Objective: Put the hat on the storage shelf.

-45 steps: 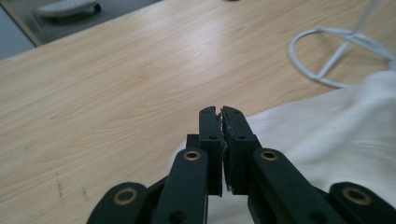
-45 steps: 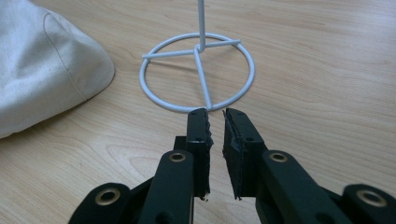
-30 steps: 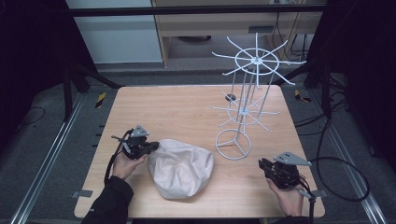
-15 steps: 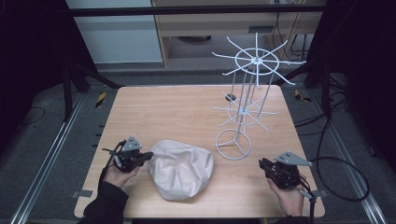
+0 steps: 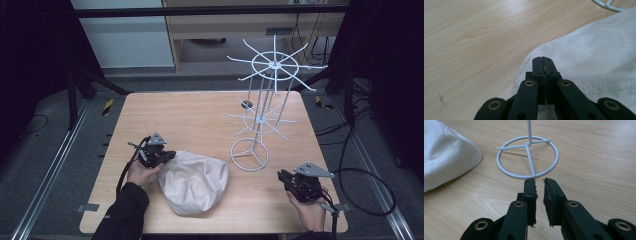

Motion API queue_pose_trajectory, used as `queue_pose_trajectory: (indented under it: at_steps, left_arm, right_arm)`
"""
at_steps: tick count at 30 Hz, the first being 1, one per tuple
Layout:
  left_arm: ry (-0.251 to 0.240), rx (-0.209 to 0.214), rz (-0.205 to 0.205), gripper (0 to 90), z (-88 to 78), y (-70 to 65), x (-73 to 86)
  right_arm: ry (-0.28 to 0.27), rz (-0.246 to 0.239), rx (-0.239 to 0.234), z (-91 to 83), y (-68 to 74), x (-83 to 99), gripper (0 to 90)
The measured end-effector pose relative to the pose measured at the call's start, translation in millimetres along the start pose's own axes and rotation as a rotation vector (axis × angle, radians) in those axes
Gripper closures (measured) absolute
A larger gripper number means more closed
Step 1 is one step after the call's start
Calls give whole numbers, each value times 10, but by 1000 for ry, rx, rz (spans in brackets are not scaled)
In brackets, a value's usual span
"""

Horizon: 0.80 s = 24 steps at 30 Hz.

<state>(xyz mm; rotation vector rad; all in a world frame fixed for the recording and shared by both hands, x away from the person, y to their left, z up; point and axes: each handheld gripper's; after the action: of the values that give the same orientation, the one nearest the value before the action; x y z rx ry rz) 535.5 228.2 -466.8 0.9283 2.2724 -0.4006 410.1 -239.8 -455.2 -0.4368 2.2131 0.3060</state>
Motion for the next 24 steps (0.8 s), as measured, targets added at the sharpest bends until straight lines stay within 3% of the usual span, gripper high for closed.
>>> queue_pose_trajectory:
  at_steps: [4,6,16,21,24]
  left_arm:
    - [2,9,-9,897,-91,16,95]
    - [8,-1,-2,896,-206,13,223]
    - [7,-18,1,896,-527,-89,595]
    - [-7,-10,-3,896,-636,-144,749]
    - [-18,-32,7,856,-707,-147,779]
  right_arm:
    - [0,-6,8,3,2,-3,797]
    - [0,-10,9,4,9,-5,797]
    - [-3,-4,8,-8,1,-3,797]
    - [-2,2,7,-13,4,0,796]
    - [-2,3,8,-11,-2,4,793]
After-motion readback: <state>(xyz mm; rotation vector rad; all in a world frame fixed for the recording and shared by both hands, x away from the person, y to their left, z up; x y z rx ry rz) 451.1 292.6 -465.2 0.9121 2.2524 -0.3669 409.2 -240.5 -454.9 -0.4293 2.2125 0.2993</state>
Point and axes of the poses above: each handheld gripper's, and its own axes: z roughly forward along the jaws, x roughly out of its underside, y roughly to its left, and after that the axes turned 4 degrees about y, right-handed
